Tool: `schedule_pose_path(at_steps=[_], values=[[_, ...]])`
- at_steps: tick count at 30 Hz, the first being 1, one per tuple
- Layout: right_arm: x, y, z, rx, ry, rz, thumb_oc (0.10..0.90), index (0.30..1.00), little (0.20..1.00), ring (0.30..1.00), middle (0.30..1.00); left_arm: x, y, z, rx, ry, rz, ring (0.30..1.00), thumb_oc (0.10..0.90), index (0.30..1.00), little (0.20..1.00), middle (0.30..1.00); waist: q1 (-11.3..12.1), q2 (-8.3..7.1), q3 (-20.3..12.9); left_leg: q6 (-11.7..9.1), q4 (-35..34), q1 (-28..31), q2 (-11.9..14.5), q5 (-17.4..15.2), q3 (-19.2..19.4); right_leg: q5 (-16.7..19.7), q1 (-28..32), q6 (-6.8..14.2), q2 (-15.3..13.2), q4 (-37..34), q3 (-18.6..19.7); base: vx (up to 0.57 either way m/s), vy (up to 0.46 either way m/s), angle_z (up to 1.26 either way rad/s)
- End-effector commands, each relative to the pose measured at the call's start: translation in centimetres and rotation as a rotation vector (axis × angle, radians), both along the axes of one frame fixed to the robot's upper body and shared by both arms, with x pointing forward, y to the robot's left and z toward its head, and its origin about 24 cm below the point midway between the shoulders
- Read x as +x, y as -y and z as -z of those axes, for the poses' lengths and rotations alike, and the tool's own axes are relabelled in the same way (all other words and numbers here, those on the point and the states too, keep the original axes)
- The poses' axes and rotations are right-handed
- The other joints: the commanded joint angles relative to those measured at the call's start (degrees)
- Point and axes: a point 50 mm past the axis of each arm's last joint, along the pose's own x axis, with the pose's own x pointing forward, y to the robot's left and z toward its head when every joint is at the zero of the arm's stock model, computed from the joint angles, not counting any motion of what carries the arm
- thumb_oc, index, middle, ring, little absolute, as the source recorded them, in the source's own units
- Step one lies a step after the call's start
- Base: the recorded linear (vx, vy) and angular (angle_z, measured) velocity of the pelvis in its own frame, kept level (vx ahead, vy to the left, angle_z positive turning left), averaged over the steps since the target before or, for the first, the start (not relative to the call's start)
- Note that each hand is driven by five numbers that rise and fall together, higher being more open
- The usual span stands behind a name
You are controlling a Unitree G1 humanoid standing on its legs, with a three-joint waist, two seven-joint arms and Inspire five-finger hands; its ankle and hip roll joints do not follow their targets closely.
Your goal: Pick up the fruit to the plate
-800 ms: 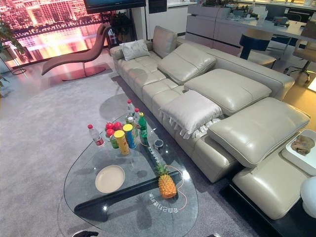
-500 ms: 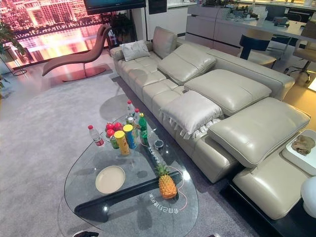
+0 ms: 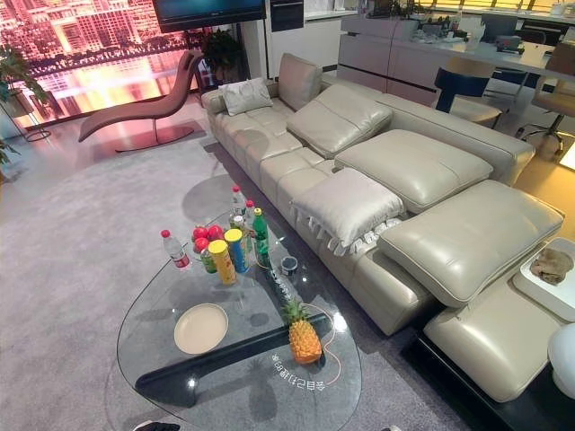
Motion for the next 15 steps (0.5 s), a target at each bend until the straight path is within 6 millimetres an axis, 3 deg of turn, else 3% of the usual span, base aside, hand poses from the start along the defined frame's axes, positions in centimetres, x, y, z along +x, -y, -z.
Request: schedule_pose_path(at_steps=[1,15], values=[[3.88,0.82,-1.16,-0.067,0.091,-0.003,0.800,0.900,0.900,0.900,0.900,4.19,1.37,-0.72,-0.042,0.087,0.036,0.900,0.800,0.900,0.900,0.900,0.41,-1.05,2.96,0.07,0.32,2.62,0.04,-4.96,0.33,0.62,-0.71,1.05,-2.36,0.49,-2.32,0.00,0.000,0.00],[4.04,1.06,-1.28,-0.068,0.091,-0.002,0.800,0.900,0.900,0.900,0.900,4.19,1.23,-0.76,-0.040,0.084,0.043,0.900,0.800,0.900,0.900,0.900,0.63,-0.96,2.90,0.07,0.32,2.67,0.06,-4.94,0.06,0.40,-0.59,0.94,-2.30,0.70,-2.43,0.00,0.000,0.00]])
